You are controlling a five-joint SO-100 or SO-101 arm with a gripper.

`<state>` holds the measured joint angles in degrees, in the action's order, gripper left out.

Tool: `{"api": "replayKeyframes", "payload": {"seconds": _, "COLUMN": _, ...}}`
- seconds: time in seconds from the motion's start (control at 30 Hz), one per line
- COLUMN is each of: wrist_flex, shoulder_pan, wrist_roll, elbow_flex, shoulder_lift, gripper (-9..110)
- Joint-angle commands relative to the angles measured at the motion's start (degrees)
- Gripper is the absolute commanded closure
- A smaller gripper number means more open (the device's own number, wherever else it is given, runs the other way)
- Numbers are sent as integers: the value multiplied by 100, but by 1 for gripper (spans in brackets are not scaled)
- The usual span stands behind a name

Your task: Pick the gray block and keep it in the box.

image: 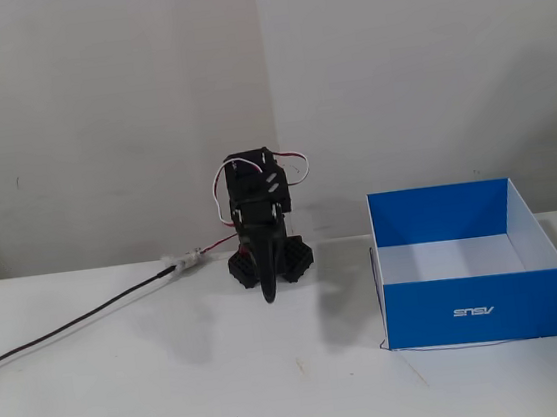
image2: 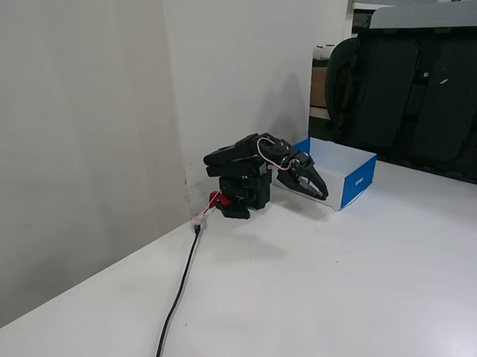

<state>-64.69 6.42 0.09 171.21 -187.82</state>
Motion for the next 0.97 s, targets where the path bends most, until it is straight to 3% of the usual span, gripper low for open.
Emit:
{"api": "replayKeyframes", "payload": {"seconds": 0.0, "wrist_flex": -132, "shoulder_pan": 35, "wrist_roll": 44, "elbow_flex": -53, "shoulder_lift": -844, "gripper": 101}}
{"api": "replayKeyframes", "payload": {"seconds": 0.93, "wrist_flex": -202, "shoulder_pan": -281, "wrist_roll": 97, "elbow_flex": 211, "shoulder_lift": -853, "gripper": 101}}
